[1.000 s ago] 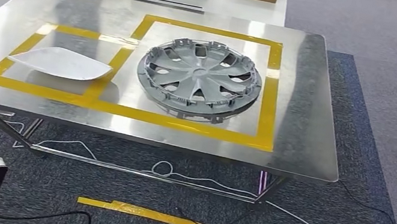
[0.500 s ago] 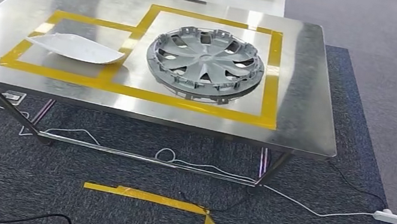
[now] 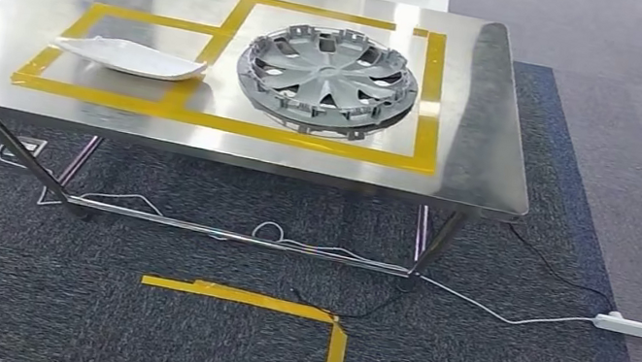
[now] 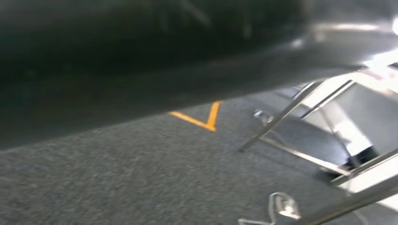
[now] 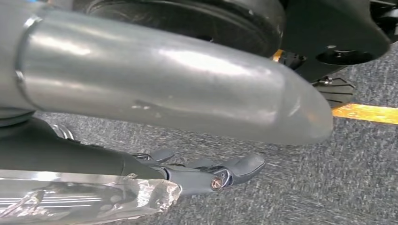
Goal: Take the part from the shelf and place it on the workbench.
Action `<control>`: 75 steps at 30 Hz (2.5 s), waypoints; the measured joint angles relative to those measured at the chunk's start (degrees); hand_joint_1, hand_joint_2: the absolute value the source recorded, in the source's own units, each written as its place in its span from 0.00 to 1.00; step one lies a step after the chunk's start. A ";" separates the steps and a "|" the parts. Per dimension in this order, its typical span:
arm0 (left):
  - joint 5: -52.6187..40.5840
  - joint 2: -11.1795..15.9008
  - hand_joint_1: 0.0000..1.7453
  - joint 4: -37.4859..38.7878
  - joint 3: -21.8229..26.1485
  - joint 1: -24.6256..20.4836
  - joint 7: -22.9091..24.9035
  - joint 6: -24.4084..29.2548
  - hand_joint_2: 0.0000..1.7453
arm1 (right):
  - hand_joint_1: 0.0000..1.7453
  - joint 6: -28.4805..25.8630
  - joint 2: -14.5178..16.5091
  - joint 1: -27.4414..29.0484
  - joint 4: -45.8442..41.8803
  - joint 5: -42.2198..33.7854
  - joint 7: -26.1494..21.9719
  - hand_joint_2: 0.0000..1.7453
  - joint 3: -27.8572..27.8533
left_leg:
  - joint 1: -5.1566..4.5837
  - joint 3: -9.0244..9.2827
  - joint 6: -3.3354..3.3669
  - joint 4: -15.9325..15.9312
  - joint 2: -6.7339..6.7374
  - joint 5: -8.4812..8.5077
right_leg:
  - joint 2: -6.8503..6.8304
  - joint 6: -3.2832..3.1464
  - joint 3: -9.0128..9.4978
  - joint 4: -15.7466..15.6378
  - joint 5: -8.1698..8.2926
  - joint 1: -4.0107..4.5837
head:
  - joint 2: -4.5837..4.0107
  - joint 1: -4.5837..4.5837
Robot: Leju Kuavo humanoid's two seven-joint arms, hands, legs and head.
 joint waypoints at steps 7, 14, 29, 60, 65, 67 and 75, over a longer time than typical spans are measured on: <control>0.30 0.50 0.00 4.24 0.36 -0.67 -0.03 0.56 0.00 | 0.00 -0.25 -0.35 0.15 -0.01 0.24 0.51 0.00 -0.01 | -1.06 -1.65 3.41 -3.13 0.40 1.02 | 0.09 1.81 -5.13 8.85 -6.51 -0.45 | 0.00 0.36; 0.31 0.64 0.00 5.64 0.52 -1.06 -0.04 0.61 0.00 | 0.00 -0.28 -0.87 -0.05 -0.08 0.26 0.51 0.00 0.00 | -3.45 -5.51 4.77 -2.88 0.73 4.35 | 0.04 -2.16 3.77 6.23 -4.99 1.96 | 0.00 0.43; 0.50 2.15 0.00 10.76 0.98 -2.39 -0.06 0.84 0.00 | 0.00 0.33 -1.38 -0.37 -0.19 0.11 0.42 0.00 -0.01 | 0.19 -3.46 -1.42 6.74 0.22 -0.60 | -0.38 -1.15 -1.25 1.26 0.03 0.33 | 0.00 0.21; 0.44 4.02 0.00 18.28 1.71 -3.51 -0.06 -1.77 0.00 | 0.00 0.28 -1.76 -0.57 -0.22 0.54 0.62 0.00 -0.01 | -1.18 -3.42 1.00 7.01 0.45 1.51 | -0.23 -1.58 -0.85 0.18 0.58 0.90 | 0.00 0.13; 0.16 4.70 0.00 22.05 2.80 -4.10 -0.06 -2.32 0.00 | 0.00 0.43 -1.78 -0.62 -0.22 0.76 0.80 0.00 -0.01 | -1.52 1.82 3.18 -2.88 0.54 -2.25 | -0.22 -0.11 -3.42 2.06 1.78 0.87 | 0.00 0.18; 0.15 4.81 0.00 22.98 2.97 -4.05 -0.06 -2.32 0.00 | 0.00 0.44 -1.78 -0.34 -0.21 0.78 0.86 0.00 -0.01 | -1.39 0.99 3.98 -2.98 0.70 -1.30 | -0.01 0.61 -5.28 6.02 -1.41 0.63 | 0.00 0.45; 0.15 4.97 0.00 24.78 3.57 -4.03 -0.06 -2.33 0.00 | 0.00 0.44 -1.78 -0.15 -0.17 0.79 0.92 0.00 -0.01 | -1.57 -2.01 3.49 -2.76 0.73 1.36 | 0.06 0.85 1.07 4.82 -3.62 0.17 | 0.00 0.68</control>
